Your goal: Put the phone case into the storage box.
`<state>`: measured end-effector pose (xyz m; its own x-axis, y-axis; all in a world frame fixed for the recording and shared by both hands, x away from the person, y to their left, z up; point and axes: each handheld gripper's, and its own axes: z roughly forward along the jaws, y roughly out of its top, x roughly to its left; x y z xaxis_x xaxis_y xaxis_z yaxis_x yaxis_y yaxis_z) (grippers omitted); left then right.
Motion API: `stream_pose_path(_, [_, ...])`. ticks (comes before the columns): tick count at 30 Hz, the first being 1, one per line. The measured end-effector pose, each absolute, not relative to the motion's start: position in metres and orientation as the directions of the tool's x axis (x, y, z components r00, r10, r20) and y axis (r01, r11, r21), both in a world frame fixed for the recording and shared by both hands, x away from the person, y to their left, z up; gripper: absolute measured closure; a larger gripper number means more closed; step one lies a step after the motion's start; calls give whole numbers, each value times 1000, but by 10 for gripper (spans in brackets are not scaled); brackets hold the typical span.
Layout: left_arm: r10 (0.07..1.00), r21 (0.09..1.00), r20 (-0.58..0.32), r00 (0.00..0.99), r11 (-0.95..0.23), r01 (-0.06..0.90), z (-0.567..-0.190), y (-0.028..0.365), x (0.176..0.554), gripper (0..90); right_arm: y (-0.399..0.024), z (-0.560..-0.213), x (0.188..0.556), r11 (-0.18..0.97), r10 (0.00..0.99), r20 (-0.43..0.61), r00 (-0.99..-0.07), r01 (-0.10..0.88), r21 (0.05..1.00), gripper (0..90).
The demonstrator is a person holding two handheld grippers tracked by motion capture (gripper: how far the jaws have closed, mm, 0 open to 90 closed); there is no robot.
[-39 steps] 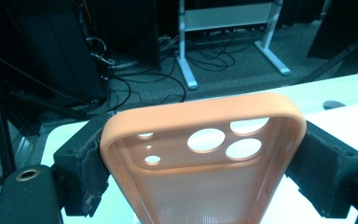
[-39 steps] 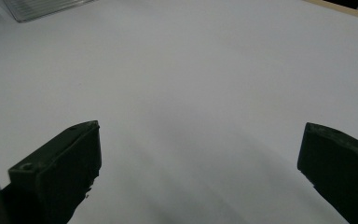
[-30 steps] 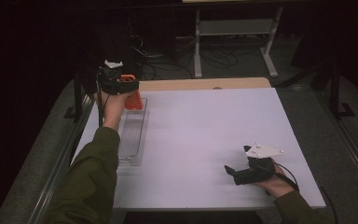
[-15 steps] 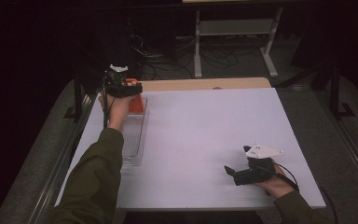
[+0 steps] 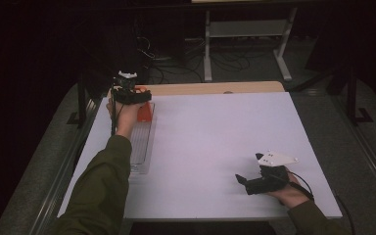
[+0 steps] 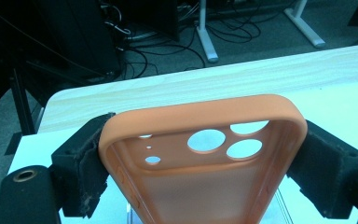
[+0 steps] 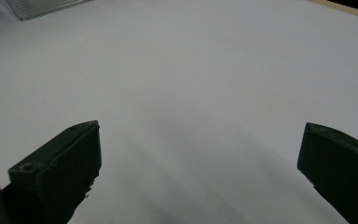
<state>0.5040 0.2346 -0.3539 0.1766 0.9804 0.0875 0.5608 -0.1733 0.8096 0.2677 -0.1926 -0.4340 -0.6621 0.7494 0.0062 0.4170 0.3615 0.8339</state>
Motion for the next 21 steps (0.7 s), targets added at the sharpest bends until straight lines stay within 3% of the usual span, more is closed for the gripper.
stream_pose_path(21, [979, 818, 86, 184, -175, 548, -362, 233, 518, 132, -193, -434, 267, 363, 750, 5, -662, 417, 833, 0])
